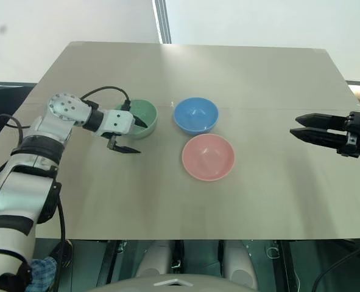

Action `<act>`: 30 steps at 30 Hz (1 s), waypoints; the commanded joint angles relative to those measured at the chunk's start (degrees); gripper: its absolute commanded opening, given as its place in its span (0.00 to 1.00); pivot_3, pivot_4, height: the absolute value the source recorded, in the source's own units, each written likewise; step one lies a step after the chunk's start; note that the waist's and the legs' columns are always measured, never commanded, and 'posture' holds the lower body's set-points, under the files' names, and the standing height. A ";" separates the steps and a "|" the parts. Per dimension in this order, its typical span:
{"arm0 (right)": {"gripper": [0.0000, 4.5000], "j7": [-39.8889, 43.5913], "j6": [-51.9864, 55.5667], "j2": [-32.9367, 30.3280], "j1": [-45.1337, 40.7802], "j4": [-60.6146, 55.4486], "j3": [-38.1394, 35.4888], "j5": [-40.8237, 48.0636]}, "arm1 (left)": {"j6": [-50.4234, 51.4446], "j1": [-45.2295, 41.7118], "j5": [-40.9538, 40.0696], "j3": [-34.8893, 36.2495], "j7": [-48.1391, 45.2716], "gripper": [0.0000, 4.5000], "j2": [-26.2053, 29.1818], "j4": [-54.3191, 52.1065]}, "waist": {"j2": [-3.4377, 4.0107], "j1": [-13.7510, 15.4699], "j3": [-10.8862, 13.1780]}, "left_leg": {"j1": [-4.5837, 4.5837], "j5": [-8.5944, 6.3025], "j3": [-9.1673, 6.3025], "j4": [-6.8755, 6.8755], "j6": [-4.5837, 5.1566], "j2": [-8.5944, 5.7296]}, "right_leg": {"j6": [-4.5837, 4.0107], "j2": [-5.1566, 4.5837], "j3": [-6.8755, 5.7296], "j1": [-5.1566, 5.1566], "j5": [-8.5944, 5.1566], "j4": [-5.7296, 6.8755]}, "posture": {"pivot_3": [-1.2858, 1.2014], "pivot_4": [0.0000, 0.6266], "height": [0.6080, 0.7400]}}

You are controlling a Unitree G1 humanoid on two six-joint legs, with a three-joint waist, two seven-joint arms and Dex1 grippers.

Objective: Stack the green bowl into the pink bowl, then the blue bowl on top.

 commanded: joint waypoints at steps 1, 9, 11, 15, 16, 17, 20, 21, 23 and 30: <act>0.42 -0.15 -0.61 -1.16 0.16 -1.18 -2.61 0.51 | -2.27 -2.39 0.25 0.38 0.91 0.81 -0.03 1.12 | 0.00 0.00 0.00 | 0.00 0.00 0.00 0.00 0.00 0.00 | 0.00 0.00 0.00 0.00 0.00 0.00 | 0.52 0.24 1.00; 0.42 -0.36 -0.58 -1.17 0.66 -1.41 -2.91 0.58 | -3.13 -3.04 0.15 0.84 0.39 0.05 -0.27 1.78 | 0.00 -0.02 0.00 | 0.00 0.00 0.00 0.00 0.00 0.00 | 0.00 0.00 0.00 0.00 0.00 0.00 | 0.52 0.24 1.00; 0.42 -0.40 -0.67 -1.15 0.64 -1.42 -2.79 0.52 | -3.12 -3.03 -0.05 0.94 0.07 0.01 -0.22 1.61 | 0.00 -0.02 0.00 | 0.00 0.00 -0.01 0.00 0.00 0.00 | 0.01 0.00 0.00 0.00 0.00 0.01 | 0.52 0.24 1.00; 0.42 -0.39 -0.79 -1.14 0.57 -1.38 -2.64 0.55 | -3.22 -2.77 -0.30 1.05 -0.35 0.01 -0.02 1.14 | 0.00 -0.02 0.00 | 0.00 0.00 -0.01 0.00 0.00 0.00 | 0.01 0.00 0.00 0.00 0.00 0.01 | 0.52 0.24 1.00; 0.42 -0.38 -0.81 -1.15 0.56 -1.36 -2.62 0.56 | -3.32 -2.68 -0.44 1.10 -0.55 0.01 0.06 0.88 | 0.00 -0.02 0.00 | 0.00 0.00 -0.01 0.00 0.00 0.00 | 0.01 0.00 0.00 0.00 0.00 0.01 | 0.52 0.24 1.00; 0.42 -0.37 -0.83 -1.17 0.56 -1.35 -2.61 0.54 | -3.51 -2.71 -0.65 1.24 -0.58 0.01 0.08 0.52 | 0.00 -0.02 0.00 | 0.00 0.00 -0.01 0.00 0.00 0.00 | 0.01 0.00 0.00 0.00 0.01 0.01 | 0.52 0.24 1.00; 0.42 -0.26 -0.86 -1.33 0.65 -1.20 -2.66 0.39 | -2.54 -3.76 -3.33 2.44 -2.58 0.01 -0.39 -2.87 | 0.00 -0.02 0.00 | 0.00 0.00 -0.01 0.00 0.00 0.00 | 0.01 0.00 0.00 0.00 0.01 0.01 | 0.52 0.24 1.00; 0.42 -0.20 -0.84 -1.38 0.74 -1.19 -2.77 0.38 | -2.17 -4.26 -4.54 2.88 -3.13 0.01 -0.69 -4.70 | 0.00 0.02 0.00 | 0.00 0.00 -0.01 0.00 0.00 0.00 | 0.01 0.00 0.00 0.00 0.01 0.01 | 0.52 0.24 1.00; 0.42 -0.11 -0.80 -1.43 0.85 -1.17 -2.92 0.38 | -1.57 -4.58 -7.16 3.35 -5.15 0.01 -0.96 -8.70 | -0.01 0.11 0.00 | -0.02 0.00 -0.03 0.02 0.00 0.00 | 0.01 0.00 -0.01 0.00 0.01 0.00 | 0.52 0.24 1.00; 0.42 0.08 -0.76 -1.56 1.32 -1.26 -3.39 0.37 | 5.46 -4.27 -20.72 -0.45 -8.53 0.01 4.08 -29.21 | 0.01 -0.27 0.00 | -0.02 0.01 -0.05 0.02 -0.03 0.00 | 0.02 0.00 0.02 0.00 0.01 -0.01 | 0.52 0.24 1.00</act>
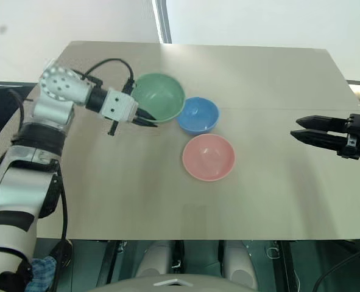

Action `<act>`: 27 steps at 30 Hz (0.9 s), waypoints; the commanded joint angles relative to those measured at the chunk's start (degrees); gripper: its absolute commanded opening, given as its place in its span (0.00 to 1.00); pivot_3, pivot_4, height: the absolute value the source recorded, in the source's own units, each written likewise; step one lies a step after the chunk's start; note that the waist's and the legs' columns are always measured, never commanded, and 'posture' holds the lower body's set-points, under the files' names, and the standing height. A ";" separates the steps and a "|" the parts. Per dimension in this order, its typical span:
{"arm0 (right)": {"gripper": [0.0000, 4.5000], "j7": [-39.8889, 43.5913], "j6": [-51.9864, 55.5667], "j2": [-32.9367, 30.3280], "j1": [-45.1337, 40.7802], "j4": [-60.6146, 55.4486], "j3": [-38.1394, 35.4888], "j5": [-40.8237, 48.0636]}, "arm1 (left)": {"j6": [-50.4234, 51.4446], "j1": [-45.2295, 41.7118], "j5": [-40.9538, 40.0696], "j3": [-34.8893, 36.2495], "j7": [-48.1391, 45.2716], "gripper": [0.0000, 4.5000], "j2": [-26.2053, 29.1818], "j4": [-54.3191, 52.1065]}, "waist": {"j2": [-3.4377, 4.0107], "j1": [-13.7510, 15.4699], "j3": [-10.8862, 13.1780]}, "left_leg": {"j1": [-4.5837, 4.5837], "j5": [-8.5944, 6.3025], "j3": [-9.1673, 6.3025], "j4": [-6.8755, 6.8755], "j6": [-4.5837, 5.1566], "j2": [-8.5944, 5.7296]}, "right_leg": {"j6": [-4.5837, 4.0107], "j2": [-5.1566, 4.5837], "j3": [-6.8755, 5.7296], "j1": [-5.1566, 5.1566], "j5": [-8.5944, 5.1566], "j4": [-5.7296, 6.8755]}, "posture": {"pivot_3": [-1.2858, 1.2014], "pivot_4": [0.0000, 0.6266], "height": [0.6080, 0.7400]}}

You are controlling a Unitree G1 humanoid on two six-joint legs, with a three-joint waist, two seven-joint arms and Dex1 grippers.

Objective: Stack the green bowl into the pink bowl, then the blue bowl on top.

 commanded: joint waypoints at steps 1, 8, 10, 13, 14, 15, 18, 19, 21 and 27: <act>0.42 0.16 -0.77 -1.39 0.13 -1.04 -2.99 0.38 | 4.32 -1.63 -8.68 -1.54 -0.31 0.01 3.86 -10.69 | 0.01 -0.19 0.00 | 0.03 0.00 0.01 -0.01 0.00 0.00 | 0.00 0.01 0.03 0.00 0.00 0.01 | 0.52 0.24 1.00; 0.42 -0.46 -0.93 -0.98 -0.18 -1.33 -2.53 0.58 | 7.86 2.61 -20.04 -8.64 -0.31 0.01 7.33 -24.13 | 0.04 0.08 -0.02 | 0.19 0.00 0.03 0.02 0.01 -0.01 | 0.01 0.01 0.07 0.13 0.00 0.07 | 0.52 0.24 1.00; 0.42 -0.54 -0.85 -1.01 -0.06 -1.49 -2.76 0.73 | 6.12 3.20 -20.05 -10.42 -0.31 0.01 7.68 -24.54 | 0.04 0.15 -0.02 | 0.20 0.00 0.01 0.03 0.01 -0.01 | 0.01 0.01 0.05 0.15 0.00 0.07 | 0.52 0.24 1.00; 0.42 -0.85 -0.54 -0.86 0.54 -2.11 -3.53 1.03 | 3.17 2.87 -19.25 -12.47 -0.31 0.01 5.88 -22.14 | 0.04 0.18 -0.02 | 0.19 0.00 0.01 0.05 0.01 0.00 | 0.01 0.03 0.05 0.15 0.00 0.06 | 0.52 0.24 1.00; 0.42 -1.03 -0.43 -0.73 0.78 -2.35 -3.79 1.12 | 2.45 2.64 -18.95 -12.73 -0.31 0.01 4.73 -20.88 | 0.04 0.21 -0.02 | 0.19 0.00 0.02 0.05 0.01 -0.01 | 0.01 0.03 0.06 0.15 0.00 0.05 | 0.52 0.24 1.00; 0.42 -1.24 -0.32 -0.59 1.03 -2.66 -4.03 1.27 | 1.36 2.37 -18.27 -12.65 -0.31 0.01 3.38 -19.36 | 0.04 0.30 -0.02 | 0.19 0.00 0.01 0.05 0.01 -0.01 | 0.01 0.03 0.05 0.17 0.00 0.04 | 0.52 0.24 1.00; 0.42 -1.73 -0.09 -0.04 2.13 -3.70 -4.87 1.56 | -4.53 0.58 -13.94 -12.58 -0.31 0.01 -1.28 -12.91 | 0.03 0.31 -0.02 | 0.18 0.00 -0.01 0.08 0.01 -0.02 | 0.01 0.03 0.01 0.21 0.00 0.00 | 0.52 0.24 1.00; 0.42 -1.91 0.00 0.15 2.50 -4.01 -5.18 1.66 | -4.77 -0.13 -13.44 -12.32 -0.31 0.01 -3.10 -11.12 | 0.03 0.34 -0.01 | 0.17 0.00 -0.03 0.09 0.01 -0.02 | 0.01 0.03 0.01 0.22 0.00 -0.01 | 0.52 0.24 1.00; 0.42 -2.37 0.16 0.34 3.13 -4.47 -5.78 1.96 | -4.64 -1.09 -13.28 -12.14 -0.31 0.01 -5.99 -8.35 | 0.02 0.36 -0.01 | 0.15 0.00 -0.07 0.10 0.02 -0.04 | 0.02 0.03 -0.03 0.24 0.01 -0.03 | 0.52 0.24 1.00; 0.42 -3.30 -0.06 0.57 4.29 -5.18 -6.52 2.60 | -7.19 -2.45 -12.67 -14.83 -0.31 0.01 -12.68 -3.74 | 0.02 0.10 -0.01 | 0.13 -0.01 -0.10 0.08 0.03 -0.05 | 0.02 0.03 0.00 0.23 0.01 -0.07 | 0.52 0.24 1.00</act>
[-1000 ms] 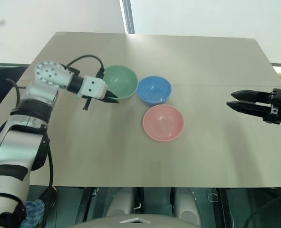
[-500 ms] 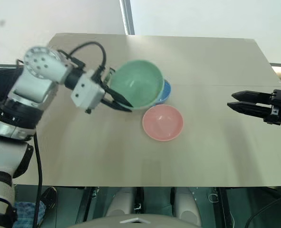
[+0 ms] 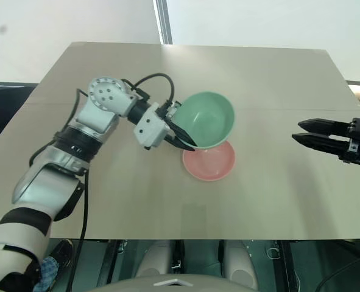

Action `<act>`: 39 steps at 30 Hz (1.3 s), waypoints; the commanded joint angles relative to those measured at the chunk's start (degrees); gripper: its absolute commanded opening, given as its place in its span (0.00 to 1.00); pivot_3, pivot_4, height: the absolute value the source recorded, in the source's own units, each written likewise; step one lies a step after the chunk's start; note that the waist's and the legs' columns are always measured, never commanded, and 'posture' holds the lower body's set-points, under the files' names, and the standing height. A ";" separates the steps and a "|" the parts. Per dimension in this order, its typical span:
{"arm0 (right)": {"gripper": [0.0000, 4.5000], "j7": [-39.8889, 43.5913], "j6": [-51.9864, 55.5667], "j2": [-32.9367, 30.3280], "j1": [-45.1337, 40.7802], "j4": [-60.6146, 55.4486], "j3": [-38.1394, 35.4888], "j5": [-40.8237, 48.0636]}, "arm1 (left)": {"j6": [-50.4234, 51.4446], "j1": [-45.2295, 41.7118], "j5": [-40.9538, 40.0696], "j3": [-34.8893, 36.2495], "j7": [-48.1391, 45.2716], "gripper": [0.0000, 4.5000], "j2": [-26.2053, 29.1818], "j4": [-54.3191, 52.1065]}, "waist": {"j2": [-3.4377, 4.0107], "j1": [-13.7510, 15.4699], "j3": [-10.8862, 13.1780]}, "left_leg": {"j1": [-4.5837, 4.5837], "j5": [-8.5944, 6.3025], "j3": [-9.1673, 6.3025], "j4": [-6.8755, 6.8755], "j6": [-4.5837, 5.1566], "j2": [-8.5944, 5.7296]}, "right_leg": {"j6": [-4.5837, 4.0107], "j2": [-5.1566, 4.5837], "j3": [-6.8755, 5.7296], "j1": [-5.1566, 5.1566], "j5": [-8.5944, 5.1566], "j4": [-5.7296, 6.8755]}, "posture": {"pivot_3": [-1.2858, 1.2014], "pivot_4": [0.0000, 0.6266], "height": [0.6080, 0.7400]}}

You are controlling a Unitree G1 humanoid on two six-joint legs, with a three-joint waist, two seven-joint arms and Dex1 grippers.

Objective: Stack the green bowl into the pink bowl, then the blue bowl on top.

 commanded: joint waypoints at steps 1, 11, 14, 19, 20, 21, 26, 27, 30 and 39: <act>0.42 -0.75 -0.26 0.05 -0.03 -1.54 -2.56 1.25 | -1.39 -1.89 -0.77 -1.32 -0.22 0.01 -1.95 -0.20 | 0.00 -0.18 0.00 | 0.00 0.00 0.00 -0.01 0.00 0.00 | 0.00 0.01 0.01 -0.01 0.00 0.00 | 0.52 0.24 1.00; 0.42 -1.21 -0.57 -0.05 1.43 -1.93 -3.78 1.62 | 1.85 -2.28 -6.69 -9.78 -0.22 0.01 7.10 -6.99 | 0.01 -0.06 0.00 | 0.04 0.00 -0.33 -0.02 0.01 0.01 | 0.00 0.03 0.05 0.00 0.00 0.03 | 0.52 0.24 1.00; 0.42 -1.37 -0.88 -0.11 1.39 -1.90 -3.60 1.66 | 2.51 -2.01 -7.36 -10.99 -0.22 0.01 8.17 -6.87 | 0.00 0.05 0.00 | 0.05 -0.01 -0.33 0.00 0.01 0.00 | 0.00 0.03 0.06 0.01 0.00 0.03 | 0.52 0.24 1.00; 0.42 -1.64 -0.83 -0.24 0.93 -1.98 -3.45 2.07 | 1.66 -0.57 -7.26 -6.57 -0.22 0.50 4.16 -5.27 | 0.00 0.13 0.00 | 0.01 -0.01 -0.36 0.02 0.01 -0.01 | 0.00 0.02 0.01 0.02 0.00 0.01 | 0.52 0.24 1.00; 0.42 -1.69 -0.84 -0.21 1.03 -2.06 -3.49 2.07 | 1.15 -0.17 -7.22 -4.36 0.02 0.53 2.36 -4.53 | 0.00 0.09 0.00 | 0.01 -0.01 -0.36 0.02 0.01 -0.01 | 0.00 0.02 0.01 0.01 0.00 0.01 | 0.52 0.24 1.00; 0.42 -1.71 -0.82 -0.24 1.05 -2.05 -3.48 2.11 | 1.31 0.04 -7.26 -2.90 0.05 0.59 1.17 -3.99 | 0.00 0.10 0.00 | 0.00 -0.01 -0.36 0.02 0.01 -0.01 | 0.00 0.02 0.01 0.01 0.00 0.01 | 0.52 0.24 1.00; 0.42 -1.65 -0.69 -0.47 1.09 -1.93 -3.37 2.24 | 1.10 0.12 -5.71 1.20 -0.22 0.87 -0.65 -2.84 | 0.00 -0.20 0.01 | 0.04 0.00 -0.37 0.01 0.01 0.00 | 0.00 0.05 0.04 0.01 0.00 0.02 | 0.52 0.24 1.00; 0.42 -1.61 -0.71 -0.56 1.01 -1.82 -3.27 2.18 | 1.51 -0.54 -5.49 2.18 -0.22 0.87 -0.80 -2.32 | 0.01 -0.20 0.00 | 0.05 0.00 -0.38 0.01 0.01 0.00 | 0.00 0.06 0.06 0.01 0.00 0.02 | 0.52 0.24 1.00; 0.42 -1.51 -0.67 -0.80 0.52 -1.49 -2.78 2.27 | 5.19 -3.37 -5.18 6.77 0.43 0.87 -1.40 0.03 | 0.00 -0.04 0.01 | 0.03 0.00 -0.41 0.01 0.01 0.00 | 0.00 0.06 0.02 0.01 0.00 0.03 | 0.52 0.24 1.00; 0.42 -0.61 -1.37 -1.38 -1.31 0.37 -0.75 1.50 | 3.71 -5.44 1.24 11.25 -0.22 0.87 5.99 8.88 | 0.01 -0.15 0.01 | 0.05 0.00 -0.40 -0.05 0.01 -0.01 | 0.00 0.08 0.00 0.00 0.00 0.01 | 0.52 0.24 1.00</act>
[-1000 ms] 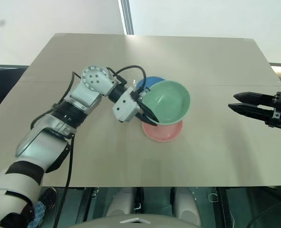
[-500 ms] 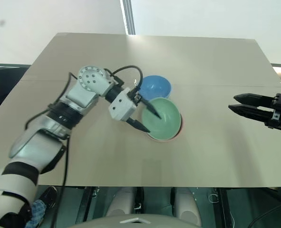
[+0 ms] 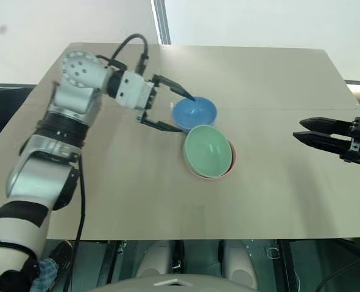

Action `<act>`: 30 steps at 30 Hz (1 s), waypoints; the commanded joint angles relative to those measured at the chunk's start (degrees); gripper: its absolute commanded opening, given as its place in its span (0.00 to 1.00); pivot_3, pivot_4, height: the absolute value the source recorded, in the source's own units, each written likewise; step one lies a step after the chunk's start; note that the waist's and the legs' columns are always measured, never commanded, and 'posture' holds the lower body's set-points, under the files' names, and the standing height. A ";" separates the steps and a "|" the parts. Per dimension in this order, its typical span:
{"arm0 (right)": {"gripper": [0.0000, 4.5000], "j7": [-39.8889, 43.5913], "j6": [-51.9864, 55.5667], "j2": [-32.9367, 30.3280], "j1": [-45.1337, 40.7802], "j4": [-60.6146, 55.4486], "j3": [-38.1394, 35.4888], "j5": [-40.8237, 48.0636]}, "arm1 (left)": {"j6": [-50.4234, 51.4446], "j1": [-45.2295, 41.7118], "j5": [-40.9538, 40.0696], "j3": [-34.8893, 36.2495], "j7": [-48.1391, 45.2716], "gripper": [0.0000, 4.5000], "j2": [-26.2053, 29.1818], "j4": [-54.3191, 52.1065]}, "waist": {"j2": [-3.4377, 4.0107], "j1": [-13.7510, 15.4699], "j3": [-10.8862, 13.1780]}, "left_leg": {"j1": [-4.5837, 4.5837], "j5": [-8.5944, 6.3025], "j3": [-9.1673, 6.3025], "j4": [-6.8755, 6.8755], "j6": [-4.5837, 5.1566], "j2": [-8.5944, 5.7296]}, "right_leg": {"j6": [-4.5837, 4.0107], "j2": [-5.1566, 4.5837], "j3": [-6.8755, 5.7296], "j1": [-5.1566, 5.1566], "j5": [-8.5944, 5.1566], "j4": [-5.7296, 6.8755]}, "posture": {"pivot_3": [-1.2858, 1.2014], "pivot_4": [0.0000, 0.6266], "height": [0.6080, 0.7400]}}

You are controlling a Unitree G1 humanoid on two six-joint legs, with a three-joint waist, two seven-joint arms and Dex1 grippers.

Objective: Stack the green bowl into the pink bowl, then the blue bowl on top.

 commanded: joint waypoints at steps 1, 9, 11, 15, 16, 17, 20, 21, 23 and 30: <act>0.42 0.56 -1.30 -1.19 -2.20 0.48 0.01 0.13 | -2.93 -0.85 2.93 0.73 -0.24 0.87 2.77 2.81 | 0.00 0.11 0.00 | -0.01 0.00 0.03 0.01 0.00 0.00 | 0.00 0.00 -0.02 0.00 0.00 0.00 | 0.52 0.24 1.00; 0.42 1.37 -1.40 -0.99 -3.67 0.93 1.10 0.37 | -15.20 0.41 11.54 -0.96 0.44 0.87 4.78 13.61 | -0.01 0.40 0.00 | -0.04 0.00 0.23 0.03 0.00 0.00 | 0.00 -0.03 -0.05 0.00 0.00 -0.02 | 0.52 0.24 1.00; 0.42 1.46 -1.34 -0.97 -3.82 0.92 1.15 0.41 | -18.71 -0.15 14.78 -0.90 2.24 0.87 3.43 17.47 | -0.03 0.40 0.02 | -0.07 0.00 0.24 0.05 0.00 -0.01 | -0.01 -0.04 -0.06 0.00 0.00 -0.03 | 0.52 0.24 1.00; 0.42 1.52 -1.08 -0.83 -3.37 0.46 0.47 0.56 | -22.91 -2.22 21.03 -1.02 9.07 0.87 0.38 23.96 | -0.04 0.30 0.02 | -0.09 -0.01 0.23 0.05 0.01 -0.01 | -0.01 -0.04 -0.07 0.00 0.00 -0.03 | 0.52 0.24 1.00; 0.42 1.47 -0.93 -0.77 -3.07 0.22 0.14 0.64 | -24.45 -2.74 22.94 -1.35 11.04 0.87 -0.20 25.15 | -0.05 0.29 0.03 | -0.10 -0.01 0.22 0.05 0.01 -0.01 | -0.01 -0.04 -0.08 -0.01 0.00 -0.03 | 0.52 0.24 1.00; 0.42 1.44 -0.82 -0.72 -2.79 0.01 -0.16 0.67 | -25.61 -3.22 24.63 -1.59 12.88 0.87 -0.74 26.14 | -0.05 0.28 0.03 | -0.10 -0.01 0.22 0.05 0.01 -0.01 | -0.01 -0.04 -0.08 -0.01 0.00 -0.03 | 0.52 0.24 1.00; 0.42 1.40 -0.44 -0.67 -1.74 -0.60 -1.34 0.82 | -26.82 -4.57 27.71 -1.97 15.97 0.87 -2.55 28.41 | -0.05 0.30 0.03 | -0.11 -0.01 0.22 0.04 0.01 -0.01 | 0.00 -0.04 -0.07 -0.01 0.00 -0.04 | 0.52 0.24 1.00; 0.42 1.36 -0.34 -0.69 -1.42 -0.73 -1.72 0.87 | -27.10 -4.92 28.05 -1.71 16.58 0.87 -3.16 28.91 | -0.05 0.30 0.03 | -0.11 -0.01 0.22 0.05 0.01 -0.01 | 0.00 -0.04 -0.07 -0.01 0.00 -0.04 | 0.52 0.24 1.00; 0.42 1.25 -0.17 -0.69 -0.59 -1.09 -2.62 0.87 | -27.10 -5.52 28.81 -1.39 17.32 0.99 -4.10 29.71 | -0.05 0.30 0.03 | -0.11 -0.01 0.22 0.05 0.01 -0.01 | 0.00 -0.04 -0.07 -0.01 0.00 -0.03 | 0.52 0.24 1.00; 0.42 0.85 -0.07 -0.56 0.94 -1.86 -4.12 1.12 | -28.34 -5.73 31.11 -1.32 19.32 0.99 -5.29 31.11 | -0.05 0.10 0.03 | -0.09 -0.01 0.22 0.04 0.01 -0.01 | 0.00 -0.04 -0.05 -0.01 0.00 -0.01 | 0.52 0.24 1.00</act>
